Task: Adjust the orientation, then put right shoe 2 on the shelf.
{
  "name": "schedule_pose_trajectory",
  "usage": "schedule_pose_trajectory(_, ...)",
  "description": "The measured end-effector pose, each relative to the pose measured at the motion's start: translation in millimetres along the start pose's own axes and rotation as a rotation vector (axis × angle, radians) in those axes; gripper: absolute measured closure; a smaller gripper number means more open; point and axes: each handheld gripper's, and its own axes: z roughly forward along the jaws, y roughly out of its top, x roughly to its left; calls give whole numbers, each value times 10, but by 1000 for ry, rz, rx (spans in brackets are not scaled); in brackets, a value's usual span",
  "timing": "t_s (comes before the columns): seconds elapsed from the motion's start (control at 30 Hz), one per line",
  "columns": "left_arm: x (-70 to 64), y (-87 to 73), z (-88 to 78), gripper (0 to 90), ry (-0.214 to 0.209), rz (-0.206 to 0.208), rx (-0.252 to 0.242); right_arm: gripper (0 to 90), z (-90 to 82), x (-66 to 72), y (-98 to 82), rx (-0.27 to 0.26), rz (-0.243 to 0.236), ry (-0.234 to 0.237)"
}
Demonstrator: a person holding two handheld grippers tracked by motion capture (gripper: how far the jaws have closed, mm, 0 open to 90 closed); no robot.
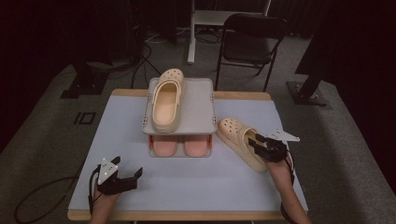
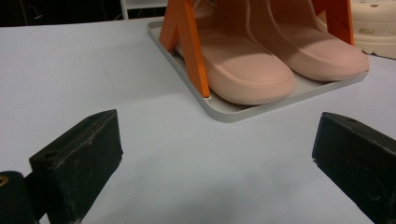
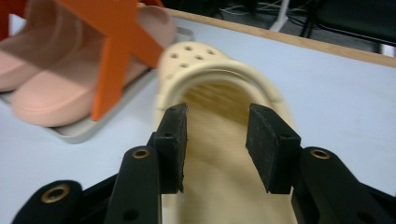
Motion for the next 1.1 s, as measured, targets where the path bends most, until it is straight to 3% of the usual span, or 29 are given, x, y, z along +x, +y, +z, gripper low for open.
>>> schedule_pose_trajectory(0.17, -5, -4, 14, 17, 1, -2, 4, 551, 35, -188, -21, 22, 30, -26)
schedule_pose_trajectory(0.4, 0, -12, 18, 17, 2, -2, 8, 550, 181, -350, -13, 61, 22, -27)
schedule_pose_trajectory(0.63, 2, -13, 17, 17, 1, 2, 10, 613, 354, -392, 42, 101, -3, 18)
schedule_pose_trajectory(0.9, 15, -25, 20, 17, 1, -6, 14, 714, 477, -435, 65, 163, -19, 20)
schedule_pose_trajectory(1.1, 14, -19, 10, 17, 2, -8, 9, 759, 458, -425, 79, 169, -45, 11)
